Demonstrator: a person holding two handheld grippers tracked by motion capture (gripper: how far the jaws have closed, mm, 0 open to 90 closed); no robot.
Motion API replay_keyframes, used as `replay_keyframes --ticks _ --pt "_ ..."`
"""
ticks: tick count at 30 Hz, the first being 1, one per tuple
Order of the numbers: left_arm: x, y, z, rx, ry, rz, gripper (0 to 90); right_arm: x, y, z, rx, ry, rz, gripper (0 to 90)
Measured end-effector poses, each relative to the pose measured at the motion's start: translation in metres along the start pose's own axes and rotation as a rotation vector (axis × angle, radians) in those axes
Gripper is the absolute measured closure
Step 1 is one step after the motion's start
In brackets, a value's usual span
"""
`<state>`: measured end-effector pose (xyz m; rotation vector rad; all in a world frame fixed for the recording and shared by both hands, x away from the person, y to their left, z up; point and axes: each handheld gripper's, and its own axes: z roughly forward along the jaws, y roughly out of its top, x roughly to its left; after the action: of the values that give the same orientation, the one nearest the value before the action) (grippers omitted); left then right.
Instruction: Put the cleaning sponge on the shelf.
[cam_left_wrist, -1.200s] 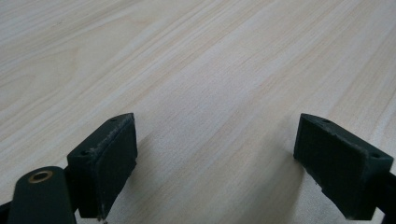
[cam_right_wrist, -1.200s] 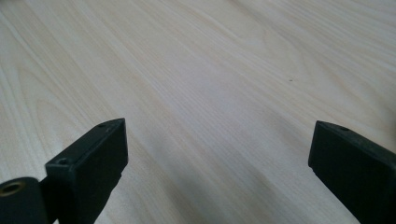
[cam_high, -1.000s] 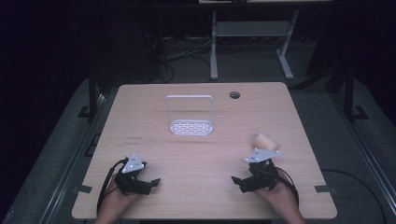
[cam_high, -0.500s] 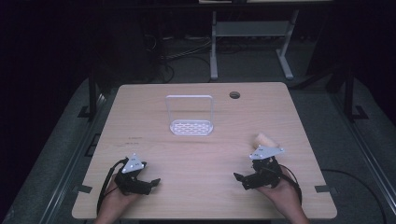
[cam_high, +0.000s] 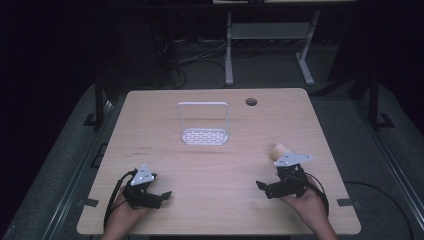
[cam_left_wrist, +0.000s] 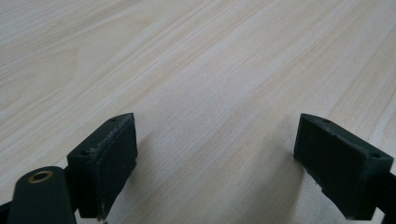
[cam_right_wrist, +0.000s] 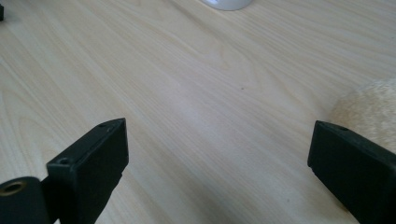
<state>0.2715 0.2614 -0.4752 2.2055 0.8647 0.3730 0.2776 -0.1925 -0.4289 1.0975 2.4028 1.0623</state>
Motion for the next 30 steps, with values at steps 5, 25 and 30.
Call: replay_keyframes --ticks 5,25,30 --pt "0.000 0.000 0.000 0.000 0.000 0.000 12.7 -0.005 0.002 -0.004 -0.004 -0.010 0.006 5.2" --pt "0.000 0.000 0.000 0.000 0.000 0.000 12.7 -0.033 0.011 -0.016 -0.028 -0.070 0.040 5.2" --pt "0.000 0.000 0.000 0.000 0.000 0.000 12.7 -0.045 0.010 -0.018 -0.030 -0.088 0.067 5.2"
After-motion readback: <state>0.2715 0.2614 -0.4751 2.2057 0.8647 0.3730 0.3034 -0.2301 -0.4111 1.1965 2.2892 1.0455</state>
